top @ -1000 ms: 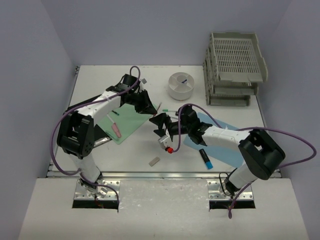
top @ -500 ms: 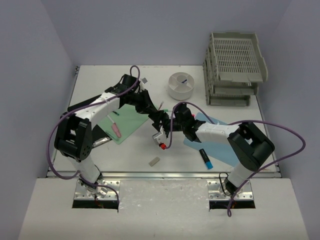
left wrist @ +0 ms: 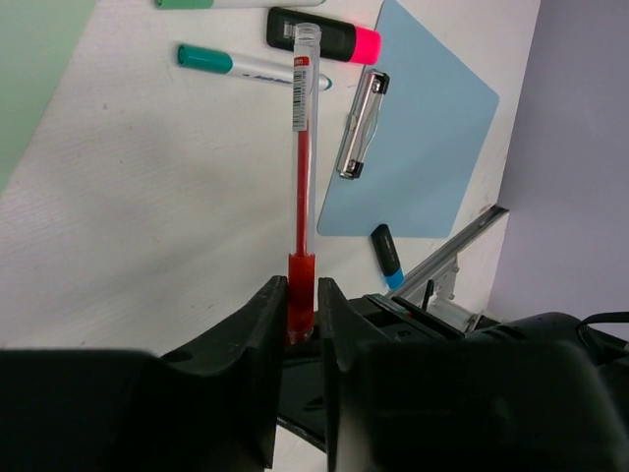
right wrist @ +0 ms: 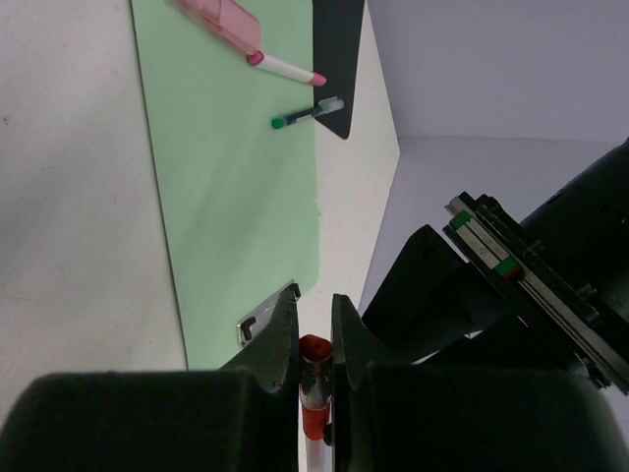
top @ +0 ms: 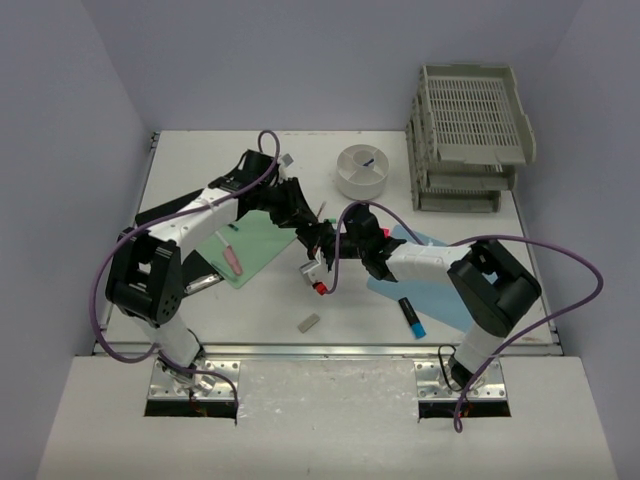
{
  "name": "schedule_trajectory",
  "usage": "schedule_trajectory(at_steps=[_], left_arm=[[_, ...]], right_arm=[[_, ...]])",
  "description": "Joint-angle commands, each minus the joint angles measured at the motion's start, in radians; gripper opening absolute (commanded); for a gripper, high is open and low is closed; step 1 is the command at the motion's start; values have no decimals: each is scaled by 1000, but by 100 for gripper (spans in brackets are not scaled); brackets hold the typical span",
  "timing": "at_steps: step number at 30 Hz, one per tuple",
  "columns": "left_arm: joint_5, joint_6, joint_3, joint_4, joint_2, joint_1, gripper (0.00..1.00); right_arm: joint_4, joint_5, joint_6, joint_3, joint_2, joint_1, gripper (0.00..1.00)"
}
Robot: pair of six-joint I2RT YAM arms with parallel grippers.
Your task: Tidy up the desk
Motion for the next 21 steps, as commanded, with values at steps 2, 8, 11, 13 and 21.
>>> schedule_trajectory(at_steps=[2,8,11,13,21], left_arm=[[66,-9,-20,24,-85,-15,69],[0,44,123,-40,-52,110,100],[-8,52,189,-34,-42,227,100],[-27,50,195,-2,-53,281,100],[-187,97,22,202,-195,320,100]], right_arm=[[57,66,107,52,-21,-22,0],[60,135,597,196,-68,-80,0],[59,164,875,309,-53,-161,0],[61,194,1044,394,-14,-222,0],[98,324,1425,585,138,-340,0]])
